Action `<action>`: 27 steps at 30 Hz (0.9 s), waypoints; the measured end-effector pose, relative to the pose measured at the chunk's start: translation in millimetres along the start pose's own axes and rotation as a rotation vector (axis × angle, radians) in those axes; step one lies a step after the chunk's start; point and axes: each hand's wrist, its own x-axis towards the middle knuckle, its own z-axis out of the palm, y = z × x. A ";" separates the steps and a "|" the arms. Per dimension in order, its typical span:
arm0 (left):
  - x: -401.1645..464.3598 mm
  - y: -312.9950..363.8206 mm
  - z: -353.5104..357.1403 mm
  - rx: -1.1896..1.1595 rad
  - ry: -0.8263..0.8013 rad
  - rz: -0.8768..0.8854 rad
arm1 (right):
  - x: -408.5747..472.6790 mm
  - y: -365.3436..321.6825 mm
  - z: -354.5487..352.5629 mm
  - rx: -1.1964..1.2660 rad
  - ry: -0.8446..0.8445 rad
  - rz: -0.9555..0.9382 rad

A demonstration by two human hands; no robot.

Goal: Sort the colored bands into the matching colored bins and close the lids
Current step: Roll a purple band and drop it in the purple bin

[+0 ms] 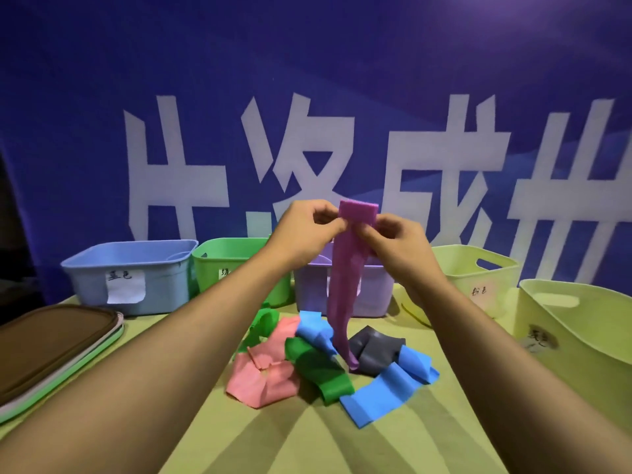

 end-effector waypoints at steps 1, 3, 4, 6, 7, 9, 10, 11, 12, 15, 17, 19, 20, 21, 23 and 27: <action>-1.3 5.0 -2.9 0.000 0.004 0.002 | 0.2 -5.3 -2.4 0.012 0.013 -0.004; -5.3 14.9 -8.9 -0.028 -0.009 0.009 | -0.3 -15.9 -5.7 0.039 0.006 -0.004; -8.1 20.4 -11.9 -0.049 -0.024 0.015 | -1.3 -21.2 -6.5 0.038 -0.002 -0.010; -13.2 29.6 -17.1 -0.071 -0.045 0.047 | -3.5 -29.5 -6.8 0.039 -0.014 -0.020; -15.0 33.9 -19.6 -0.064 -0.043 0.074 | -4.3 -32.6 -6.6 0.046 -0.018 -0.023; -17.2 43.4 -23.1 -0.060 -0.030 0.135 | -5.8 -38.5 -5.5 0.049 -0.027 -0.028; -17.3 48.1 -24.4 -0.065 -0.021 0.157 | -6.5 -41.3 -5.0 0.043 -0.035 -0.032; -16.5 52.4 -25.3 -0.067 -0.013 0.172 | -6.9 -43.8 -4.4 0.035 -0.040 -0.039; -15.3 56.6 -26.0 -0.068 -0.008 0.183 | -7.8 -46.9 -4.0 0.035 -0.045 -0.048; -12.3 67.1 -28.7 -0.060 0.004 0.205 | -10.3 -53.9 -3.2 0.058 -0.051 -0.065; -11.0 72.3 -30.7 -0.071 0.012 0.207 | -13.0 -58.3 -4.4 0.063 -0.056 -0.072; -12.4 77.2 -33.3 -0.074 0.020 0.206 | -15.7 -61.8 -5.8 0.110 -0.081 -0.068; -12.5 79.4 -33.9 -0.076 0.024 0.208 | -16.5 -62.4 -6.8 0.138 -0.097 -0.064; -12.7 81.2 -34.8 -0.081 0.032 0.208 | -17.5 -62.8 -6.9 0.152 -0.114 -0.058; -15.2 85.0 -36.3 -0.106 0.059 0.208 | -22.1 -62.7 -5.9 0.142 -0.160 -0.027; -18.8 88.6 -40.7 -0.128 0.120 0.203 | -32.6 -53.2 1.7 0.119 -0.265 0.049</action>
